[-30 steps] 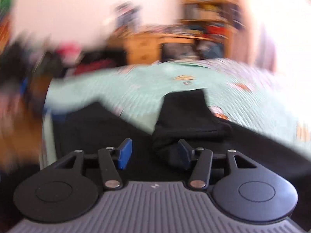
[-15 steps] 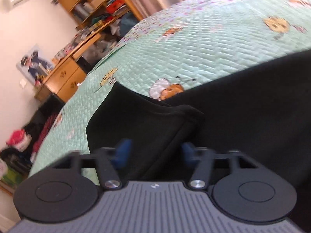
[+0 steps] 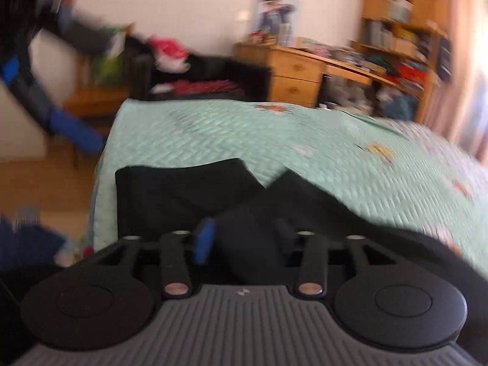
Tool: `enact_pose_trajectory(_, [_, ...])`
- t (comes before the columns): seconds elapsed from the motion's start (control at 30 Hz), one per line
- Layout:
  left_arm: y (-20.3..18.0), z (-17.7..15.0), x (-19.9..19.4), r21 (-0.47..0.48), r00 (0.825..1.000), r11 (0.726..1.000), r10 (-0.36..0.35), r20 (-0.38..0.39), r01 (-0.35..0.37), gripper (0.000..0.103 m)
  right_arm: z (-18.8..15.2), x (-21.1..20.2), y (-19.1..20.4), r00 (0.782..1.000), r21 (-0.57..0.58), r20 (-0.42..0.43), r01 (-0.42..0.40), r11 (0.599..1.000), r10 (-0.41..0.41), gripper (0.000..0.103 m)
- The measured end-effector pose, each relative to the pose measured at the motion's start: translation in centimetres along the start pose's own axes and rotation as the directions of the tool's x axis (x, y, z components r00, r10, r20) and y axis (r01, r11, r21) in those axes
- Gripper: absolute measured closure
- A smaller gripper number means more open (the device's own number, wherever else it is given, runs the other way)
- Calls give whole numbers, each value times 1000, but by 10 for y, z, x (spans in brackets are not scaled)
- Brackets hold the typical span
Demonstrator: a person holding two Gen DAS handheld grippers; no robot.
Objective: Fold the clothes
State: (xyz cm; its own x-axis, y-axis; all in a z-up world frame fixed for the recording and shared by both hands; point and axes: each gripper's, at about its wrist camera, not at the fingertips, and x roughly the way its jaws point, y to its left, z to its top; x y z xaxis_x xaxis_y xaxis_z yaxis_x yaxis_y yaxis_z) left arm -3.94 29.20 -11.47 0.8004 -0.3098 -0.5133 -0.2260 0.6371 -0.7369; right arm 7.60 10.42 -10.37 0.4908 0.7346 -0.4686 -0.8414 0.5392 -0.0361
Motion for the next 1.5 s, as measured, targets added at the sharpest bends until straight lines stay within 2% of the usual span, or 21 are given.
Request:
enact_pose_trajectory(0.13, [-3, -9, 33, -76, 996, 995, -65, -61, 60, 0, -25, -63, -28, 999, 239, 20, 27, 971, -32, 41])
enact_pose_trajectory(0.27, [-10, -21, 71, -166, 994, 983, -84, -66, 72, 0, -59, -120, -62, 997, 460, -2, 72, 885, -80, 39])
enact_pose_trajectory(0.43, [-19, -36, 118, -274, 992, 958, -105, -66, 83, 1, -95, -173, -76, 988, 585, 2, 123, 801, -154, 34])
enact_pose_trajectory(0.57, [-17, -45, 131, -285, 999, 958, -10, 31, 18, 1, -106, -189, -84, 983, 615, 24, 129, 778, -182, 33])
enact_pose_trajectory(0.7, [-28, -50, 137, -239, 988, 970, 81, 135, -46, 1, -112, -195, -91, 982, 610, 51, 116, 784, -184, 33])
enact_pose_trajectory(0.8, [-37, -53, 147, -230, 968, 967, 157, 194, -110, 1, -116, -201, -92, 983, 604, 55, 108, 790, -176, 33])
enact_pose_trajectory(0.9, [-50, -54, 156, -208, 942, 962, 228, 248, -178, 1, -123, -213, -93, 983, 600, 61, 102, 794, -172, 32])
enact_pose_trajectory(1.03, [-67, -52, 168, -185, 909, 950, 297, 290, -252, 1, -128, -225, -100, 978, 620, 67, 114, 776, -197, 32])
enact_pose_trajectory(1.07, [-68, -50, 167, -184, 906, 948, 306, 291, -261, 1, -130, -228, -102, 976, 626, 68, 118, 771, -205, 32])
enact_pose_trajectory(1.13, [-70, -47, 167, -191, 899, 942, 323, 297, -275, 8, -134, -234, -105, 973, 632, 64, 133, 763, -222, 32])
enact_pose_trajectory(1.2, [-71, -47, 169, -188, 891, 932, 354, 283, -310, 29, -136, -239, -109, 969, 640, 60, 146, 755, -239, 32])
enact_pose_trajectory(1.23, [-72, -47, 169, -185, 889, 927, 368, 273, -327, 36, -138, -240, -110, 968, 644, 61, 150, 751, -245, 32])
enact_pose_trajectory(1.3, [-67, -47, 168, -185, 902, 932, 351, 252, -311, 73, -140, -243, -113, 964, 651, 61, 160, 742, -261, 32])
enact_pose_trajectory(1.37, [-61, -42, 167, -191, 933, 950, 287, 217, -247, 92, -142, -244, -117, 958, 659, 59, 175, 731, -282, 32])
enact_pose_trajectory(1.5, [-62, -29, 153, -154, 957, 977, 179, 230, -146, 94, -135, -242, -132, 935, 678, 15, 251, 690, -354, 31])
